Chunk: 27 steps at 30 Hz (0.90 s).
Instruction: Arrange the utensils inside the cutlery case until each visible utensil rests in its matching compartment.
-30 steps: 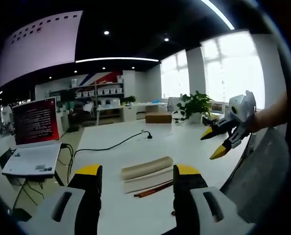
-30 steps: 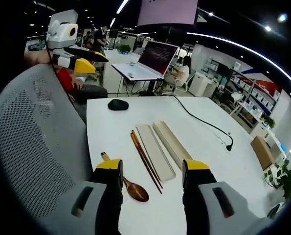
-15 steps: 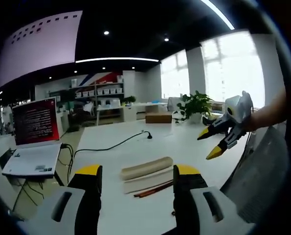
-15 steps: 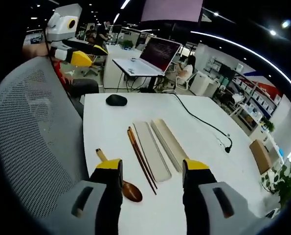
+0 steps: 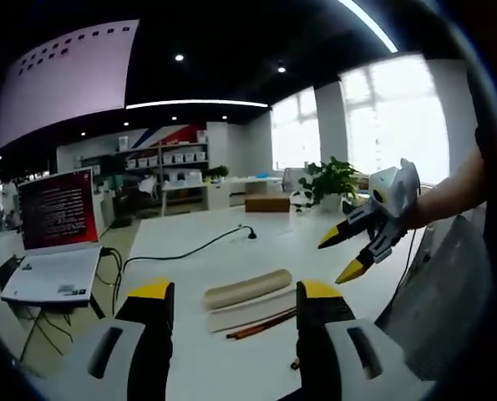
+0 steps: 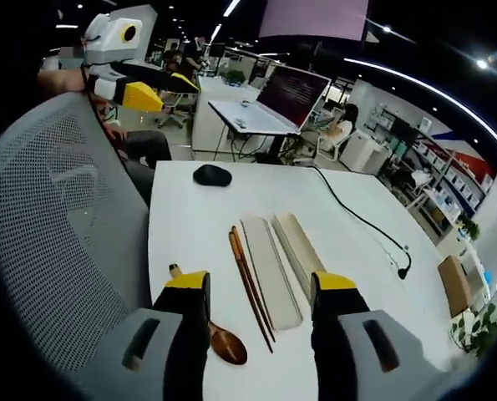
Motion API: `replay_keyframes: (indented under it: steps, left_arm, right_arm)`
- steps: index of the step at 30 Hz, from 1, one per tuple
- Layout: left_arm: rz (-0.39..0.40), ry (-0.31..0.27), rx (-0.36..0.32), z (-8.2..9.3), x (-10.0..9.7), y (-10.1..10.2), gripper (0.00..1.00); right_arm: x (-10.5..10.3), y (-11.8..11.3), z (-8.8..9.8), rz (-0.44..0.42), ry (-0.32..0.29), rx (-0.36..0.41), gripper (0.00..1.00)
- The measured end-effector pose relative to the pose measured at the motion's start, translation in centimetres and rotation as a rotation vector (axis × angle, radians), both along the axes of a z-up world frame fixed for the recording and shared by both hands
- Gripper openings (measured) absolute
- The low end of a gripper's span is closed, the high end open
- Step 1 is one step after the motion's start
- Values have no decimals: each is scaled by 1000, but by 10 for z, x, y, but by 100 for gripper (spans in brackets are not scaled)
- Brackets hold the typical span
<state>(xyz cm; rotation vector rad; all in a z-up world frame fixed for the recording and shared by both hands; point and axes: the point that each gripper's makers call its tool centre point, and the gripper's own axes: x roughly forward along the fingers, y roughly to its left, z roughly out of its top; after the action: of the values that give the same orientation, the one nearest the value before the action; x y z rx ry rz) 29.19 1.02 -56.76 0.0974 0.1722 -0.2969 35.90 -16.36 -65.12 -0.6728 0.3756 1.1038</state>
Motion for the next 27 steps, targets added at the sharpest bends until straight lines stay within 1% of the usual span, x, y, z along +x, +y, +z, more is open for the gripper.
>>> replay_keyframes:
  steps: [1,5,8,9,11,16,20,22,24,27]
  left_arm:
    - [2,-14,-6,3,0,0,60]
    - [4,10,-4,-1,1,0,60]
    - [9,-9,0,0,2,3,59]
    - [14,-8,-7,0,2,4,58]
    - [22,1,-16,-3,4,6,58]
    - [6,25,-2,-9,5,4,58]
    - [-6,51,0,-13,2,3,58]
    - [2,44,4,-11,1,5,58]
    - [13,34,-11,-8,1,6,56]
    - [11,40,-13,-8,2,4,55]
  right_arm:
    - [0,1,0,1,0,2,46]
    - [-1,1,-4,1,6,-3,46]
    - [1,-1,-10,-15,19,-16,46]
    - [2,-2,-14,-22,35,-21,46]
    - [4,-3,-19,-26,49,-26,46]
    - [6,0,-25,-23,63,-17,46]
    - [9,1,-30,-15,70,-32,44]
    - [9,1,-33,-12,78,-35,43]
    - [8,0,-38,-9,88,-41,43]
    - [8,-1,-43,-9,100,-50,43]
